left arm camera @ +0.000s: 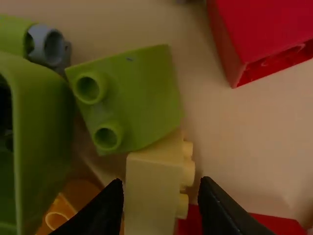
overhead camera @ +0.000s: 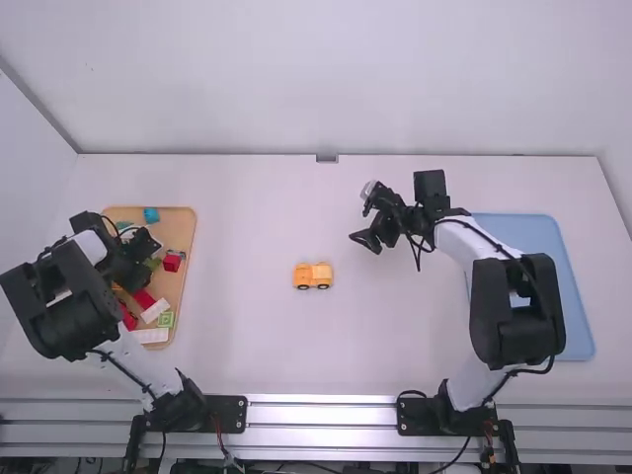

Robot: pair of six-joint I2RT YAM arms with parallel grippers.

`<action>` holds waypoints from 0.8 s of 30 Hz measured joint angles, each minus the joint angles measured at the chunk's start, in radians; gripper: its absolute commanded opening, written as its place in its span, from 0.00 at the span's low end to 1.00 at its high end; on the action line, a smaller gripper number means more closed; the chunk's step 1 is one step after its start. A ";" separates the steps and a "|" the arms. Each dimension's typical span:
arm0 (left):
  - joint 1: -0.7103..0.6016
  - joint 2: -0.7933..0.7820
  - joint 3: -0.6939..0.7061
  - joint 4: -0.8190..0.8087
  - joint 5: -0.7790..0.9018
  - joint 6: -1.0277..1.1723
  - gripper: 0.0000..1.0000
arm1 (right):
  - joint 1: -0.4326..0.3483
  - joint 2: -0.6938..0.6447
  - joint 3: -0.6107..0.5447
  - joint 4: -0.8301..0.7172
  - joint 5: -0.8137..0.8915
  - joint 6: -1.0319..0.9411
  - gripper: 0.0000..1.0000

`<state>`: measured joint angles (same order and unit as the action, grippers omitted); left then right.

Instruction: Assemble lego blocks to make yellow taxi

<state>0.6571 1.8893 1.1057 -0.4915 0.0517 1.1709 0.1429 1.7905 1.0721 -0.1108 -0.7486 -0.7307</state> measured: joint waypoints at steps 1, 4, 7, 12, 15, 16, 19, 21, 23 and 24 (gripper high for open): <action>0.000 0.005 0.000 0.000 -0.002 -0.001 0.36 | 0.000 0.000 0.000 -0.001 0.000 0.000 0.99; 0.000 0.012 0.000 -0.005 -0.005 -0.005 0.36 | 0.000 0.000 0.000 -0.005 0.000 -0.003 0.99; 0.000 0.012 0.000 -0.005 -0.005 -0.008 0.34 | 0.000 0.000 0.000 -0.005 0.000 0.000 0.99; 0.000 0.012 0.000 -0.002 -0.005 -0.008 0.24 | 0.000 0.000 0.000 -0.006 0.000 -0.002 0.98; 0.000 0.011 0.000 0.000 -0.005 -0.014 0.19 | 0.000 0.000 0.000 -0.002 0.000 0.016 0.99; 0.000 0.012 0.000 0.000 -0.005 -0.019 0.19 | 0.000 0.000 0.000 0.000 0.000 0.022 0.99; -0.003 0.011 0.002 -0.011 -0.005 -0.032 0.19 | 0.000 0.000 0.000 0.003 0.000 0.034 0.99; -0.006 0.011 0.011 -0.048 0.002 -0.042 0.23 | 0.001 0.000 0.000 0.003 0.000 0.040 0.99; -0.009 0.010 0.024 -0.079 0.019 -0.050 0.24 | 0.001 0.000 0.000 0.003 -0.002 0.048 0.99; -0.010 0.007 0.027 -0.086 0.026 -0.050 0.24 | 0.001 0.000 0.000 0.003 -0.005 0.049 0.98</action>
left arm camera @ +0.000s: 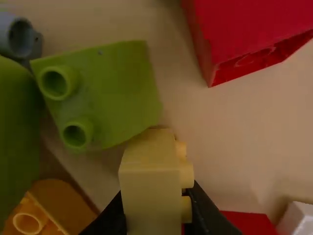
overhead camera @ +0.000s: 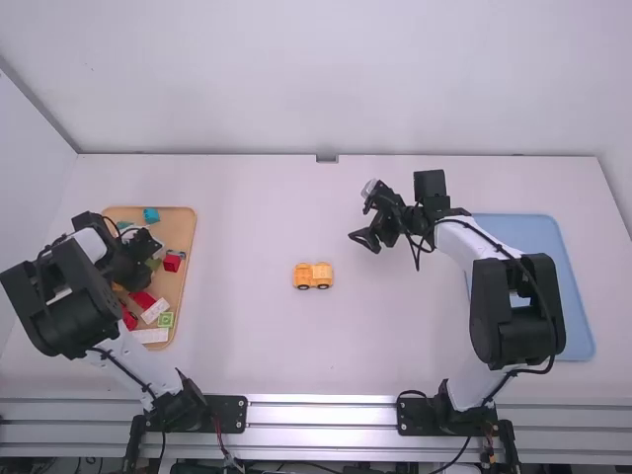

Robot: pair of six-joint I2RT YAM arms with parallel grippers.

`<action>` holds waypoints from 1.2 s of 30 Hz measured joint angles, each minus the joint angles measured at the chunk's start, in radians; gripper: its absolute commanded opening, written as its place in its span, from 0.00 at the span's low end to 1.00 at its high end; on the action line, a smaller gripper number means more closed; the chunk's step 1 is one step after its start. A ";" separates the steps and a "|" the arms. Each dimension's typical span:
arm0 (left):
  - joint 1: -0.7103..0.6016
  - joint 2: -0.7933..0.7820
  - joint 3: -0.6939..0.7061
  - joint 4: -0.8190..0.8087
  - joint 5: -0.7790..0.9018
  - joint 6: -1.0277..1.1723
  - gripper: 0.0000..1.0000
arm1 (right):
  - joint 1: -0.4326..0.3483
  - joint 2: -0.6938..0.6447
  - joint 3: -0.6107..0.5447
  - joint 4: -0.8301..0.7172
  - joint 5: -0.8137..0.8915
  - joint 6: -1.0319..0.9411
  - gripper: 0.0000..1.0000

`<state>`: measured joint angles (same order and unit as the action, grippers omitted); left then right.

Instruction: Assemble lego blocks to make yellow taxi

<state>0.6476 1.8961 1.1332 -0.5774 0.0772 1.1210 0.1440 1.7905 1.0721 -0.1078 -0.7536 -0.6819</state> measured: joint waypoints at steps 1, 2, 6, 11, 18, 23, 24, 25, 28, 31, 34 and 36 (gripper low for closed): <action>-0.003 -0.012 0.004 -0.009 0.012 -0.004 0.24 | 0.000 0.000 0.000 0.003 -0.010 -0.001 0.98; -0.004 -0.026 0.005 -0.013 0.022 -0.008 0.24 | 0.000 0.000 0.000 0.010 -0.020 0.000 0.99; -0.011 -0.119 0.005 -0.017 0.072 -0.023 0.24 | 0.000 0.000 0.000 0.055 -0.087 0.000 0.99; -0.066 -0.280 0.005 -0.026 0.152 -0.026 0.25 | 0.000 0.000 0.000 0.176 -0.178 0.104 0.98; -0.231 -0.448 -0.062 0.163 0.293 -0.026 0.26 | 0.005 0.000 0.000 0.271 -0.217 0.328 0.99; -0.399 -0.468 -0.155 0.385 0.385 -0.062 0.23 | 0.034 0.000 0.000 0.301 -0.224 0.461 0.98; -0.433 -0.466 -0.171 0.420 0.395 -0.071 0.25 | 0.045 0.000 0.000 0.306 -0.225 0.488 0.99; -0.451 -0.464 -0.177 0.436 0.401 -0.076 0.26 | 0.049 0.000 0.000 0.308 -0.226 0.498 0.99; -0.563 -0.429 -0.202 0.510 0.426 -0.080 0.26 | 0.089 0.000 0.000 0.306 -0.229 0.556 0.98; -0.639 -0.398 -0.207 0.526 0.430 -0.069 0.23 | 0.112 0.000 0.000 0.305 -0.231 0.579 0.99; -0.719 -0.359 -0.211 0.579 0.436 -0.063 0.18 | 0.129 0.000 0.000 0.286 -0.232 0.590 0.94; -0.762 -0.332 -0.211 0.613 0.436 -0.071 0.12 | 0.129 0.000 0.000 0.256 -0.227 0.596 0.86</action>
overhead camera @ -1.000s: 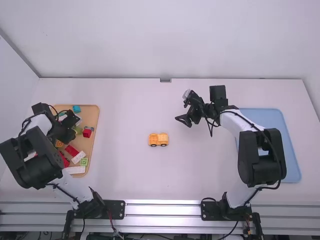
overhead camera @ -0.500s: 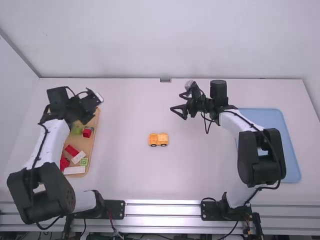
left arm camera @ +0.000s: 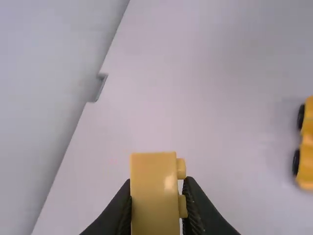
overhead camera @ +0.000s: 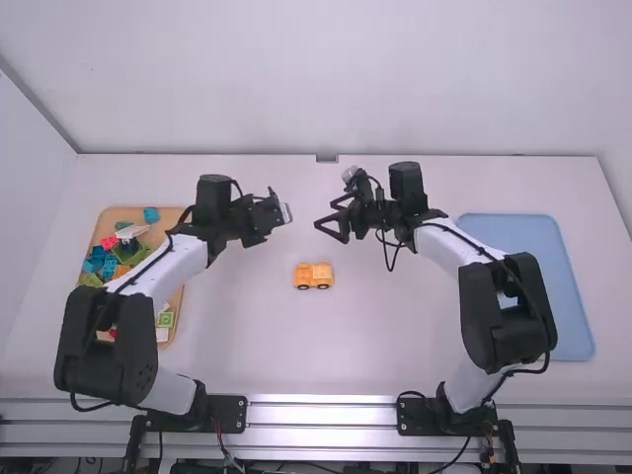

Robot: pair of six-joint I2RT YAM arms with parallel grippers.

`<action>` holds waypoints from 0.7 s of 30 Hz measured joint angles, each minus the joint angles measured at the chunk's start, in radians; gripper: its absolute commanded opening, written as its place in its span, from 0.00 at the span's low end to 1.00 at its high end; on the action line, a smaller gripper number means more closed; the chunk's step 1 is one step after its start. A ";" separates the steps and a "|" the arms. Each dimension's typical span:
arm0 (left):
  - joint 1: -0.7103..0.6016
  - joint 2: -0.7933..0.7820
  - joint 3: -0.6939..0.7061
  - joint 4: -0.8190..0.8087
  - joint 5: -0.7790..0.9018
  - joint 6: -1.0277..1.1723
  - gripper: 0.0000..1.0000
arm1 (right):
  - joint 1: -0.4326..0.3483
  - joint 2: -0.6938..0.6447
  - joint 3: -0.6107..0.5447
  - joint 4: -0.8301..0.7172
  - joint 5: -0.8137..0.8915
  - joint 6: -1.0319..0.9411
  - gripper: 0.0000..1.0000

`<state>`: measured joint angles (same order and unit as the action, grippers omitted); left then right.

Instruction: Assemble lego blocks to make yellow taxi

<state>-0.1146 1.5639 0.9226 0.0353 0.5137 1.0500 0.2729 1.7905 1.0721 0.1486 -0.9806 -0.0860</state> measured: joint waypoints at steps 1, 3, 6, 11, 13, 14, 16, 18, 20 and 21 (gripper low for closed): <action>-0.032 0.019 0.000 0.019 0.001 -0.011 0.08 | -0.002 0.000 0.000 -0.030 0.021 0.003 0.81; -0.051 0.029 0.000 0.032 0.003 -0.019 0.08 | -0.002 0.000 0.000 -0.056 0.045 0.005 0.80; -0.077 0.044 0.000 0.051 0.016 -0.046 0.08 | -0.005 0.000 0.000 -0.080 0.093 0.008 0.84; -0.075 0.044 0.000 0.057 0.053 -0.059 0.08 | -0.021 0.000 0.000 -0.100 0.110 0.008 0.86; -0.075 0.044 0.000 0.061 0.074 -0.059 0.08 | -0.035 0.000 0.000 -0.100 0.106 0.013 0.85; -0.076 0.044 0.000 0.062 0.085 -0.059 0.08 | -0.042 0.000 0.000 -0.089 0.096 0.029 0.83; -0.080 0.045 0.000 0.069 0.100 -0.060 0.07 | -0.051 0.000 0.000 -0.069 0.075 0.045 0.82; -0.081 0.044 0.000 0.077 0.113 -0.060 0.06 | -0.056 0.000 0.000 -0.053 0.051 0.057 0.81; -0.087 0.044 0.000 0.082 0.126 -0.060 0.05 | -0.057 0.000 0.000 -0.049 0.028 0.068 0.80; -0.094 0.045 0.000 0.083 0.135 -0.059 0.04 | -0.053 0.000 0.000 -0.047 0.014 0.072 0.78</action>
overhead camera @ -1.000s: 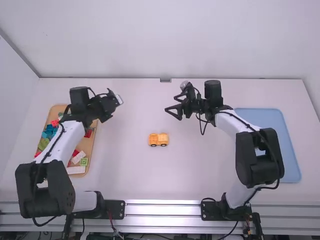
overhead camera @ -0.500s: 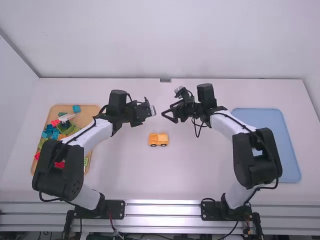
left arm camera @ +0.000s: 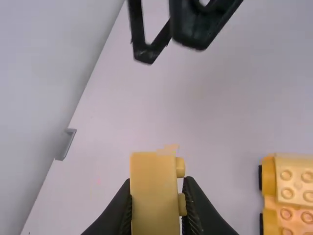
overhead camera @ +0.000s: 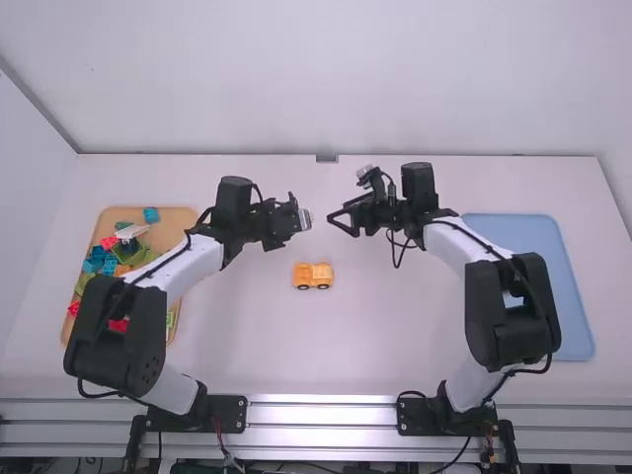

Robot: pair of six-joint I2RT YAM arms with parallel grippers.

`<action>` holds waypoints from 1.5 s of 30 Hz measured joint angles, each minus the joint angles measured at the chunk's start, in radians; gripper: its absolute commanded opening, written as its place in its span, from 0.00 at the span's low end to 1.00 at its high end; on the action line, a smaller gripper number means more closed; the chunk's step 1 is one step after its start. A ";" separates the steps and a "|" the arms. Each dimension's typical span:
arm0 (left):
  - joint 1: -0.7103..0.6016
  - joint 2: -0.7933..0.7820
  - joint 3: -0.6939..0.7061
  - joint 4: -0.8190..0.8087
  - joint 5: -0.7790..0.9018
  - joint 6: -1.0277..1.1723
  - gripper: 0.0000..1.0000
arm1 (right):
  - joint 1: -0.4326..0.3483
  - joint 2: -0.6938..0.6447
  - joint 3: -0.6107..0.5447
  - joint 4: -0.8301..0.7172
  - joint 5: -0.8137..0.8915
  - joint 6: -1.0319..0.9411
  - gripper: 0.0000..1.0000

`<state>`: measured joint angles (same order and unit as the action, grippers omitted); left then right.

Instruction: Assemble lego blocks to make yellow taxi

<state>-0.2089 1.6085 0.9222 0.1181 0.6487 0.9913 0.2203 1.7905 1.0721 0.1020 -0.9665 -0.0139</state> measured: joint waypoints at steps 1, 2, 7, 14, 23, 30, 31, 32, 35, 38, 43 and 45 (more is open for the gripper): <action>-0.007 0.000 0.000 0.000 0.006 0.000 0.03 | 0.006 0.000 0.000 0.002 -0.010 0.004 0.75; -0.013 0.000 0.000 0.000 0.010 0.000 0.02 | 0.012 0.000 0.000 0.006 -0.021 0.007 0.75; -0.031 0.000 0.000 0.000 0.024 0.000 0.02 | 0.041 0.001 0.000 0.029 -0.053 0.007 0.73; -0.032 0.000 0.000 0.004 0.025 0.005 0.02 | 0.045 0.057 0.000 0.106 -0.108 0.034 0.64; -0.031 0.000 0.000 0.014 0.025 0.023 0.02 | 0.045 0.159 0.000 0.279 -0.198 0.156 0.63; -0.032 0.000 0.000 0.010 0.050 0.026 0.02 | 0.048 0.159 0.000 0.305 -0.229 0.190 0.59; -0.032 0.000 0.000 0.007 0.063 0.031 0.02 | 0.051 0.159 0.000 0.304 -0.232 0.193 0.54; -0.032 0.000 0.000 0.006 0.073 0.038 0.02 | 0.054 0.159 0.000 0.302 -0.233 0.195 0.48; -0.032 0.000 0.000 0.007 0.082 0.048 0.02 | 0.064 0.159 0.002 0.300 -0.234 0.198 0.40; -0.032 0.000 0.000 0.006 0.082 0.049 0.02 | 0.068 0.159 0.002 0.299 -0.241 0.197 0.33; -0.032 0.000 0.000 0.010 0.073 0.068 0.18 | 0.067 0.159 0.002 0.296 -0.239 0.229 0.20; -0.034 0.000 0.000 0.014 0.073 0.074 0.31 | 0.067 0.159 0.004 0.296 -0.241 0.234 0.17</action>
<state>-0.2424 1.6081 0.9222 0.1318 0.7216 1.0653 0.2871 1.9491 1.0763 0.3985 -1.2076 0.2203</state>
